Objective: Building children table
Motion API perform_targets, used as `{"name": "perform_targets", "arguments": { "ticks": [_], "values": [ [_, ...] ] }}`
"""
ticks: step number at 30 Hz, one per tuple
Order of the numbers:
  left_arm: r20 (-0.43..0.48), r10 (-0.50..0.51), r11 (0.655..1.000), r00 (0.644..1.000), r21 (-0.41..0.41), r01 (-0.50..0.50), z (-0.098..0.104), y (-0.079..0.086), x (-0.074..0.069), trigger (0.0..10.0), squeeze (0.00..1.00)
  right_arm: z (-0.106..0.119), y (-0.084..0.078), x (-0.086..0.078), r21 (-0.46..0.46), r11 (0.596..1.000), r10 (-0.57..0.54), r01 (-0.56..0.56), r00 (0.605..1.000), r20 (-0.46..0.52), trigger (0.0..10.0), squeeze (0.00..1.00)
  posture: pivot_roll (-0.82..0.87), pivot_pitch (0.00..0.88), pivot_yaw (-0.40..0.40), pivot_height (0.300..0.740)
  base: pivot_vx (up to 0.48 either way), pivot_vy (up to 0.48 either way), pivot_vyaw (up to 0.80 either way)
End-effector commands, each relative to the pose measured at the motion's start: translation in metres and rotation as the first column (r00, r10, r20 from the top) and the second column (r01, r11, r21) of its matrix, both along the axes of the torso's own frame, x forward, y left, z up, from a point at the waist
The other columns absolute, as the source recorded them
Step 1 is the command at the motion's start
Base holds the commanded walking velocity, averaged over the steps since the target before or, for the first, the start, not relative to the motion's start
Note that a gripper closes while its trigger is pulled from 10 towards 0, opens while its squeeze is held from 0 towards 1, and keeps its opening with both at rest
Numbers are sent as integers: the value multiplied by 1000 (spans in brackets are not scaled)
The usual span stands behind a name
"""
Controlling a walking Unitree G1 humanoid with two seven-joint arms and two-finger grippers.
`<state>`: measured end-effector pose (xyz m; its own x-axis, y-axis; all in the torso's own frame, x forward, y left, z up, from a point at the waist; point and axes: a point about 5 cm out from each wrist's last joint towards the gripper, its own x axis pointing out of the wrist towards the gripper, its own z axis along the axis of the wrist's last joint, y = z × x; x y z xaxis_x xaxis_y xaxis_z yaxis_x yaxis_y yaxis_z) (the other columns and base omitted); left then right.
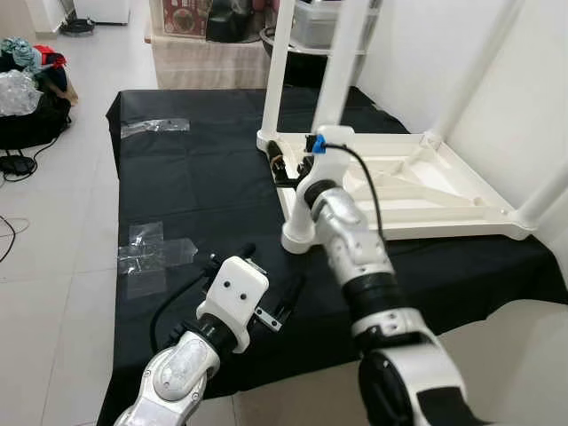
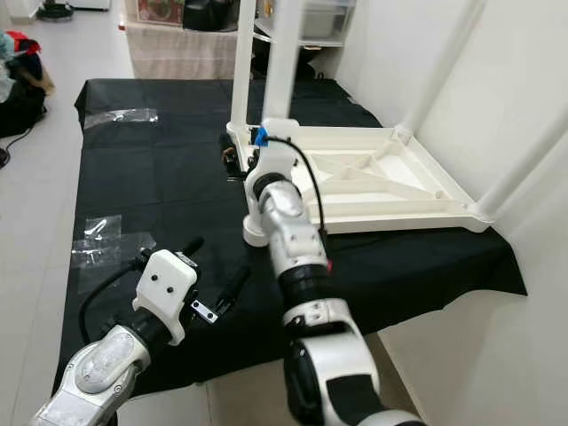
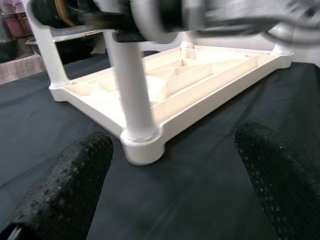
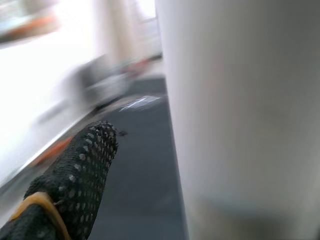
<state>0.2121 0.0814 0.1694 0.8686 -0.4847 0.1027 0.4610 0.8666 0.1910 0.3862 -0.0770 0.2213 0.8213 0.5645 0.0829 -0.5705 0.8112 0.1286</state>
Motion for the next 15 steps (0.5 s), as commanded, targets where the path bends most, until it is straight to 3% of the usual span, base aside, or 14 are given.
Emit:
{"name": "perform_targets", "arguments": {
  "ticks": [1, 2, 4, 5, 6, 7, 13, 14, 15],
  "values": [
    [0, -8, 1000, 1000, 1, 8, -1, -1, 1, 10000, 0, -8, 15, -13, -11, 953, 301, -301, 953, -30, 10000, 0, 89, 30, -135, 740, 0, 0, 0],
    [0, -8, 1000, 1000, 1, 8, -1, -1, 1, 10000, 0, -8, 15, -13, -11, 953, 301, -301, 953, -30, 10000, 0, 89, 30, -135, 740, 0, 0, 0],
    [1, -10, 1000, 1000, 0, 10, 0, -2, 0, 10000, 0, -13, 6, -31, -36, 824, 566, -565, 825, -4, 10000, 0, 92, 33, -136, 740, 0, 0, 0],
    [2, -11, 1000, 1000, -1, 11, 0, -2, -1, 10000, 0, -14, 3, -36, -53, 776, 629, -628, 777, 5, 10000, 0, 92, 33, -136, 740, 0, 0, 0],
    [2, -11, 1000, 1000, -1, 11, 0, -2, -1, 10000, 0, -14, 3, -36, -53, 776, 629, -628, 777, 5, 10000, 0, 92, 33, -136, 740, 0, 0, 0],
    [2, -18, 1000, 1000, -5, 18, 1, -3, -1, 10000, 0, -14, 1, -37, -38, 743, 669, -669, 743, -3, 10000, 0, 95, 35, -134, 740, 0, 0, 0],
    [-6, -26, 1000, 1000, -10, 26, 1, -6, -5, 10000, 0, -15, 11, -27, -7, 741, 672, -672, 741, -8, 10000, 0, 106, 38, -139, 740, 0, 0, 0],
    [-8, -25, 1000, 1000, -8, 25, 0, -6, -6, 10000, 0, -14, 16, -24, 20, 757, 653, -653, 757, -2, 0, 0, 106, 38, -138, 740, 0, 0, 0],
    [-9, -25, 1000, 1000, -6, 25, 0, -5, -6, 10000, 0, -13, 18, -22, 41, 760, 650, -649, 760, -1, 0, 0, 106, 38, -138, 740, 0, 0, 0]
  ]
}}
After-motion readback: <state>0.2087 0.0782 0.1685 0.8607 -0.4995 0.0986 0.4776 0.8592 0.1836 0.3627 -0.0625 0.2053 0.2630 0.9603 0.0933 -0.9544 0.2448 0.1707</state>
